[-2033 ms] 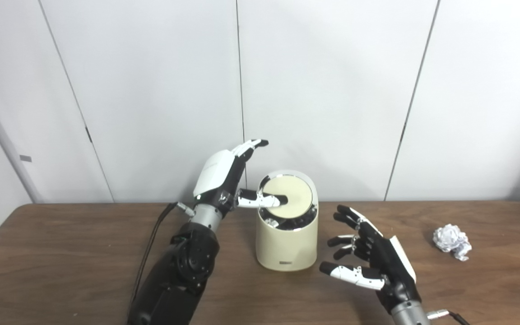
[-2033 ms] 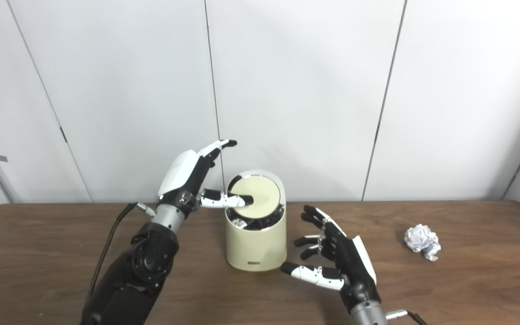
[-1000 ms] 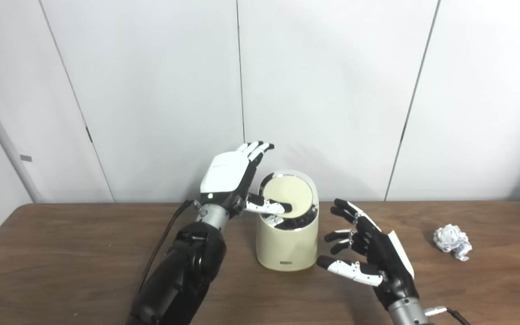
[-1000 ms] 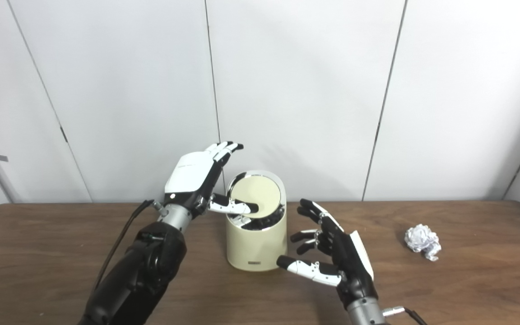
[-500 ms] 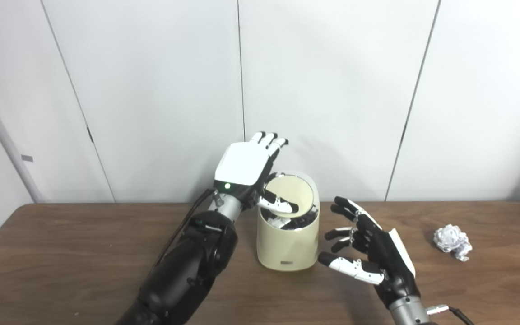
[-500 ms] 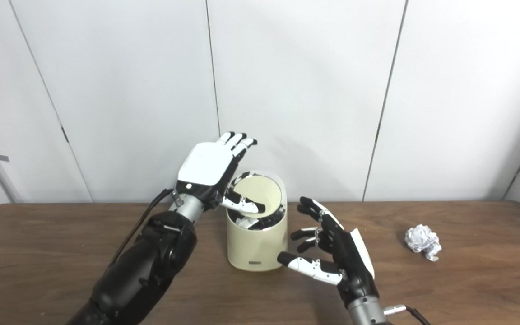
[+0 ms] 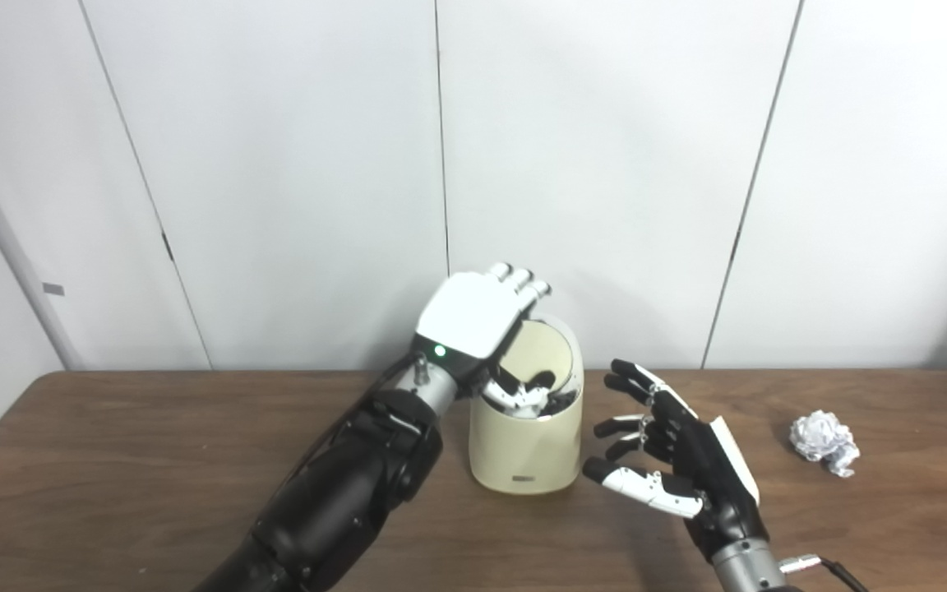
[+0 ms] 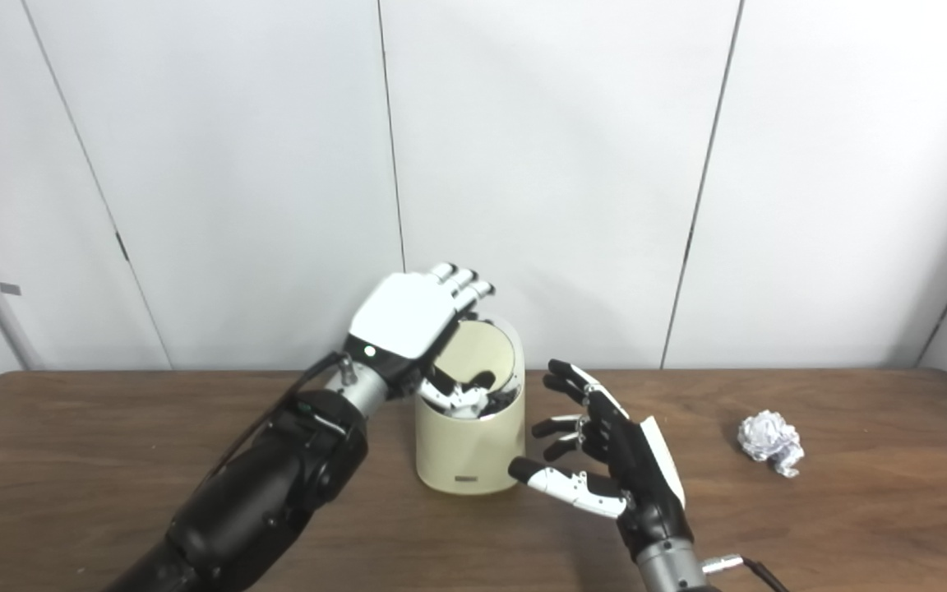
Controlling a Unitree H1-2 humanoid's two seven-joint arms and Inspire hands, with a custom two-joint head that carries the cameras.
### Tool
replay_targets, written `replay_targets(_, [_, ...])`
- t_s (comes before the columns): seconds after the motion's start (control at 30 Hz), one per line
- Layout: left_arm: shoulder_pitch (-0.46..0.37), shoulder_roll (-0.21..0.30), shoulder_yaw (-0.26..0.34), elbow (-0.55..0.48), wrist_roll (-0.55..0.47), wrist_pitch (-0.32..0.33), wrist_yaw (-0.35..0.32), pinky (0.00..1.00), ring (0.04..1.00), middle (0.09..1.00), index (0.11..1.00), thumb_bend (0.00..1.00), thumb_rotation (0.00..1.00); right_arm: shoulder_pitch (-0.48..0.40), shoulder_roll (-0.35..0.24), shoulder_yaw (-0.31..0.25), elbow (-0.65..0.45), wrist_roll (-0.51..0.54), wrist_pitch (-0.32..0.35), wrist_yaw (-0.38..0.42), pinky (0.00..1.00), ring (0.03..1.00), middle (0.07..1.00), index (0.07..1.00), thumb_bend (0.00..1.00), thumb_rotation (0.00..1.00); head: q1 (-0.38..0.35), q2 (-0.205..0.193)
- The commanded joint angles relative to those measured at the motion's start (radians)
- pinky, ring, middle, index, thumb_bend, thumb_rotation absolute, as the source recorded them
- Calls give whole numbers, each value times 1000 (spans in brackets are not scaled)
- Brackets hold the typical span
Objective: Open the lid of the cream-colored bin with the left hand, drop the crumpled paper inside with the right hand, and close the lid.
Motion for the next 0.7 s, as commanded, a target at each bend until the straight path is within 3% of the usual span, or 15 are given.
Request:
replay_targets(0.0, [25,18,-39,73,45,-1,-44,814,928,933,925,1000,163,-28,-1,-3,-44,7,-5,-2,475,608,835,842,733,324,0,3])
replay_targets(0.2, [32,22,-53,88,56,-2,-40,783,937,932,927,1000,166,-25,-8,-2,-54,3,7,0,475,604,835,838,710,300,5,7])
replay_targets(0.33, [33,20,-52,95,52,2,-48,808,953,939,929,1000,158,-23,-6,-1,-59,-2,12,-4,488,608,833,836,747,342,14,5])
replay_targets(0.67, [20,28,-7,55,28,5,-30,854,968,947,936,1000,154,-25,-6,0,-40,8,8,2,480,609,837,840,703,279,17,-6])
